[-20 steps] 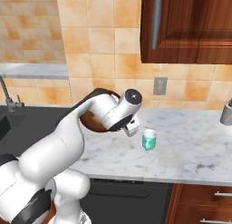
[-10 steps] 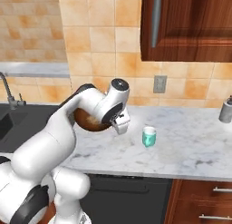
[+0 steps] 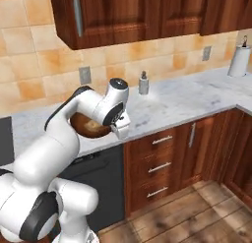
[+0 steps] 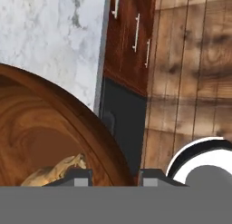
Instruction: Move the mug from next to the sink to the open cabinet. Then, move the bowl with the onion to the fridge to clear the area for faucet cleaning.
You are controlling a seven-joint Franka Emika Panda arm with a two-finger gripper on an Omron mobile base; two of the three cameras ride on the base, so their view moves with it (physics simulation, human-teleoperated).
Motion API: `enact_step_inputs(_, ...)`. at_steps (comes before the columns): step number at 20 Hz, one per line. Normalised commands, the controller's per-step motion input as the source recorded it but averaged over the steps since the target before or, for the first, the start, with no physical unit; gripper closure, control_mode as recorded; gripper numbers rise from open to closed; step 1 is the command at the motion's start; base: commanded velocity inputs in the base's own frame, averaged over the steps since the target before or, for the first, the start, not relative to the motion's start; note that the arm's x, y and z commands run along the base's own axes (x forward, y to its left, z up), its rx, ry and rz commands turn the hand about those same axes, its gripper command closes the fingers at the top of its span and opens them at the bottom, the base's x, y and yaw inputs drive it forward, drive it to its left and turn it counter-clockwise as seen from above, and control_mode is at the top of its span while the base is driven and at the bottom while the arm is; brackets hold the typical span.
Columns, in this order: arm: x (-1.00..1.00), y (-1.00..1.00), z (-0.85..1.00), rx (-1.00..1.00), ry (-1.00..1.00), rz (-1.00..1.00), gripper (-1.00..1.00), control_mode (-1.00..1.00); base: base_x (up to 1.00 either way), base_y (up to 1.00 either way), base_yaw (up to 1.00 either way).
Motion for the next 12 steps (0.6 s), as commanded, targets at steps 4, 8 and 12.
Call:
enact_step_inputs(4, 0.00, 0.00, 0.00, 0.00, 0.00, 0.00, 1.00, 1.00, -0.03, -0.10, -0.82)
enact_step_inputs(8, 0.00, 0.00, 0.00, 0.00, 0.00, 0.00, 1.00, 1.00, 0.19, -0.14, -0.71)
enact_step_inputs(12, 0.00, 0.00, 0.00, 0.00, 0.00, 0.00, 1.00, 1.00, 0.50, -0.21, -0.70)
